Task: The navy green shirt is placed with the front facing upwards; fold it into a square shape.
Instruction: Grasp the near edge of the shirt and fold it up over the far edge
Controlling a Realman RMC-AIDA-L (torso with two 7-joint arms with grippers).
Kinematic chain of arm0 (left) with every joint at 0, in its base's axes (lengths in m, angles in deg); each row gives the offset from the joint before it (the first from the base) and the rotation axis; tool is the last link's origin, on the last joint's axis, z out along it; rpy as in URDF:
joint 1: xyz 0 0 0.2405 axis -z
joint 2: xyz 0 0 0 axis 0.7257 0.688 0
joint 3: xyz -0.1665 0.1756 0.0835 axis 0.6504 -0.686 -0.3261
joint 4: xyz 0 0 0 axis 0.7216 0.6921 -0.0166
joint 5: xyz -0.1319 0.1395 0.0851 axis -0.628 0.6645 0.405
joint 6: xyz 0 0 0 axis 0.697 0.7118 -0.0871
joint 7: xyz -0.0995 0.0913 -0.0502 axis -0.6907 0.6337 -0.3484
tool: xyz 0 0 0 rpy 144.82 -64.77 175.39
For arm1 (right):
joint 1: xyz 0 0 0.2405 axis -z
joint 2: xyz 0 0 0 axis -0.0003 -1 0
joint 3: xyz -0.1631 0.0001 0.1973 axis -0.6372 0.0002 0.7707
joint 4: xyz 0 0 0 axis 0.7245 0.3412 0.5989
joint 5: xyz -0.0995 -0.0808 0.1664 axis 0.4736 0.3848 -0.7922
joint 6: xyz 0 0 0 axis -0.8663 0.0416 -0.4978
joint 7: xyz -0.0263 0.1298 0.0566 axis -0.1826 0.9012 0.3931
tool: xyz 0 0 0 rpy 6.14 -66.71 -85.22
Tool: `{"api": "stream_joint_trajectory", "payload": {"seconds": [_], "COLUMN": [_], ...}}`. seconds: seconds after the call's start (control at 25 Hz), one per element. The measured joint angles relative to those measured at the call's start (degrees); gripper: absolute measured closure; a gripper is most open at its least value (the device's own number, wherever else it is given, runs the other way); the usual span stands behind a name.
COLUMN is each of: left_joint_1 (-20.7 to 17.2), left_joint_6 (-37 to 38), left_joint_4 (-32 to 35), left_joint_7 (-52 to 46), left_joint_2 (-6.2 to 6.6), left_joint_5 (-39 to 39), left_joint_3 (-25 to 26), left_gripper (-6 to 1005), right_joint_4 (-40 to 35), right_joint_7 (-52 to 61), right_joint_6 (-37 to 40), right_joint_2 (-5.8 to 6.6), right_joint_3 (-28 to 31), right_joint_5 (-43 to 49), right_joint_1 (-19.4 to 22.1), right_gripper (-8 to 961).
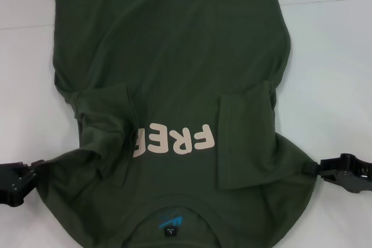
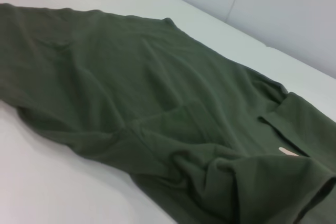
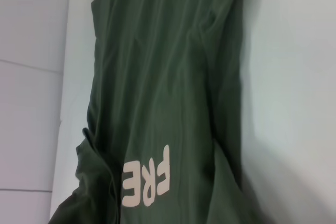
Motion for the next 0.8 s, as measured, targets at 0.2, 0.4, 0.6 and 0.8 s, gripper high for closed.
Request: {"api": "stream_joint_trajectory", "payload": {"seconds": [0.2,0.4,0.6,0.8], "left_joint_1": [-0.4,-1.6,-2.3,-3.2], "left_joint_6": [0.0,0.1,0.5,0.6], "left_joint_4": [0.9,2.3,2.8,3.5], "left_joint_7": [-1.2,-2.6,-2.7,-2.7], "left_joint_2": [0.01,-0.01,-0.01,-0.01], "left_joint_5": [1.4,2.7,2.9,3.0], "left_joint_3": [0.5,1.0,2.7,3.2], "left_gripper": [960,959,960,960], "right_joint_4": [-0.1,-0.2,-0.3,-0.3], "right_joint_7": [-0.5,-0.5,-0.9,-1.4], "right_joint_6": [0.3,0.5,0.7,1.4], "right_joint_2": [0.14,0.8,1.74,2.29], "right_joint_3": [0.9,2.3,4.0,4.8], "right_joint_5": [0.0,0.0,-0.1,-0.2], "right_joint_1": [0.6,1.7,3.0,3.8], "right_gripper": [950,950,950,950]}}
